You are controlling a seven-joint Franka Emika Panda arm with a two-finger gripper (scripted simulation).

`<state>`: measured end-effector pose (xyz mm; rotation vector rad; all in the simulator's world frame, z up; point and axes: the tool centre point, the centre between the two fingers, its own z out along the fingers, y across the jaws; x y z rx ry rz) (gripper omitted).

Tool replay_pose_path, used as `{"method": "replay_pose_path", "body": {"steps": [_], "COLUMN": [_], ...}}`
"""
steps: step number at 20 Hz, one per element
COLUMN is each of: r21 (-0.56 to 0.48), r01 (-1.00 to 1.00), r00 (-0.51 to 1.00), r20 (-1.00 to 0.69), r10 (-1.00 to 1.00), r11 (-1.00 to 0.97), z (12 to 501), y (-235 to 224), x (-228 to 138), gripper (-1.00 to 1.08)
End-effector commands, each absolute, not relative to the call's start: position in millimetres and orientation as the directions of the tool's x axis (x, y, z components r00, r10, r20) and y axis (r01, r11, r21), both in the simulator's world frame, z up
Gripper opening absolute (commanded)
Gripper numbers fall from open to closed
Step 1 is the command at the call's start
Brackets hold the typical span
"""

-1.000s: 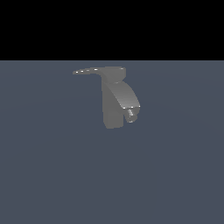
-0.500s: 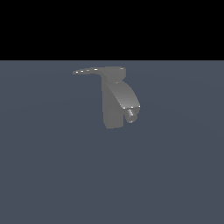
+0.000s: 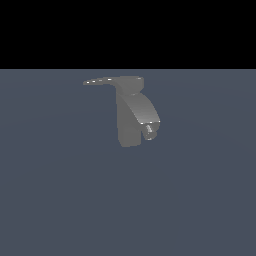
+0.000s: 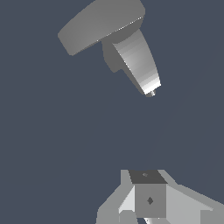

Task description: Turn on the faucet by rotating a designated handle.

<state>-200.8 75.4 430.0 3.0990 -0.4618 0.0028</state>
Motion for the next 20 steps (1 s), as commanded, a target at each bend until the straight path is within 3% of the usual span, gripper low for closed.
{"method": "replay_pose_path", "body": {"steps": [1,20], "r21": [0.006,-0.002], "r01": [-0.341,-0.667], "r00": [0.940,0.745], "r20": [0.002,-0.002], "r10": [-0.341,-0.667], "r11": [-0.940,-0.745], "z": [421.3,358.6], "y": [85.8,141.5], "x": [-190.4,-96.4], "gripper": [-1.00,-1.00]}}
